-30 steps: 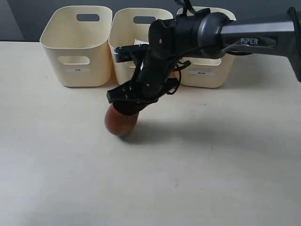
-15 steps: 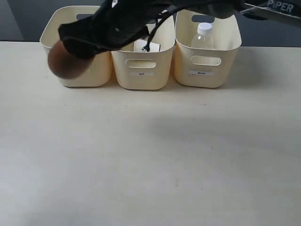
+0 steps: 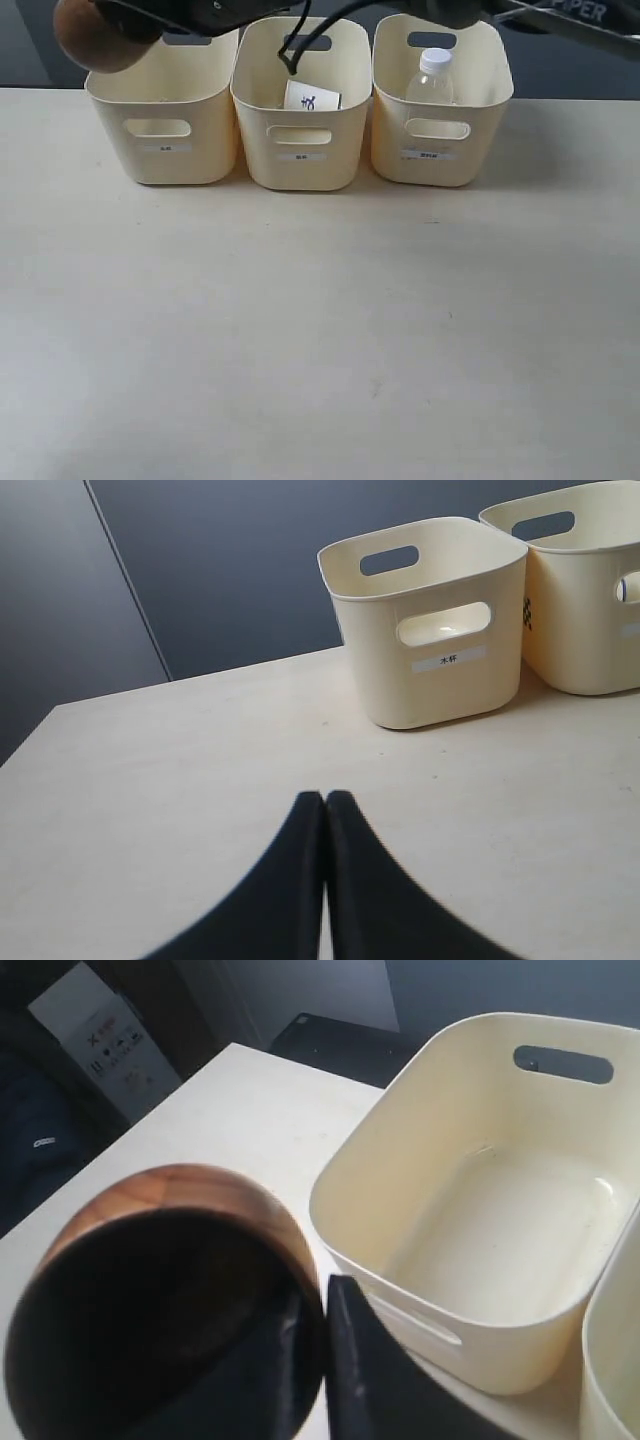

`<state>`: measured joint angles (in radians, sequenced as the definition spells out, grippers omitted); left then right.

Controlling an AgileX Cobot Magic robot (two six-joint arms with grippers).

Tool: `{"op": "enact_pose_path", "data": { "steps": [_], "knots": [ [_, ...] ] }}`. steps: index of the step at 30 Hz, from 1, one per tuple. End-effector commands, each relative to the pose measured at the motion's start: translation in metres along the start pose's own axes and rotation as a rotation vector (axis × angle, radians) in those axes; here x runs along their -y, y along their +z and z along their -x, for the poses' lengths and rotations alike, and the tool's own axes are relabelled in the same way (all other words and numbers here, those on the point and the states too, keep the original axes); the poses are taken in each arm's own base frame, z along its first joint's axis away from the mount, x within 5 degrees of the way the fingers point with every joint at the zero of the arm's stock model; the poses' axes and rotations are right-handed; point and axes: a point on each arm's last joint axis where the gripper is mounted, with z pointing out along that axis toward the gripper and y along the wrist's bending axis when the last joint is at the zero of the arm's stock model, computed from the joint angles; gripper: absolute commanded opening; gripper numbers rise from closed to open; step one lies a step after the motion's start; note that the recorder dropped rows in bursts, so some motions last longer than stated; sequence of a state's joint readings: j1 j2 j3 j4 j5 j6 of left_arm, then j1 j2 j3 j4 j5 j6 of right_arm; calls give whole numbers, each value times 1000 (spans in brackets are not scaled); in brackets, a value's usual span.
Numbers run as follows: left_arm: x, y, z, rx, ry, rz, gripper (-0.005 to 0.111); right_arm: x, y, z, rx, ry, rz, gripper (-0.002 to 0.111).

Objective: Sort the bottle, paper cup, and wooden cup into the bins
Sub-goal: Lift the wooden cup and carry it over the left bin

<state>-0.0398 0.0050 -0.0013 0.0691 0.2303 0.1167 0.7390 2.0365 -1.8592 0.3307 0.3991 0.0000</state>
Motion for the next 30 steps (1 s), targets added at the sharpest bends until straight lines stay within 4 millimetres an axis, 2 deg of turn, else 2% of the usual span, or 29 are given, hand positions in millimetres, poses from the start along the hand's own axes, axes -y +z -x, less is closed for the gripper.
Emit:
{"op": "enact_pose_path", "data": {
  "steps": [1, 8, 17, 20, 24, 27, 28, 30],
  "knots": [
    [0, 0, 0, 10, -1, -2, 0, 13, 16, 8, 54, 35, -20, 0],
    [0, 0, 0, 10, -1, -2, 0, 39, 49, 14, 95, 109, -43, 0],
    [0, 0, 0, 10, -1, -2, 0, 58, 82, 1, 106, 127, -64, 0],
    [0, 0, 0, 10, -1, -2, 0, 61, 88, -3, 120, 126, -67, 2],
    [0, 0, 0, 10, -1, -2, 0, 63, 92, -6, 127, 127, -69, 24],
    [0, 0, 0, 10, -1, -2, 0, 64, 94, -8, 120, 128, -71, 50],
    [0, 0, 0, 10, -1, -2, 0, 64, 94, -8, 118, 128, -71, 55],
    [0, 0, 0, 10, -1, -2, 0, 64, 94, -8, 116, 128, -71, 57]
  ]
}}
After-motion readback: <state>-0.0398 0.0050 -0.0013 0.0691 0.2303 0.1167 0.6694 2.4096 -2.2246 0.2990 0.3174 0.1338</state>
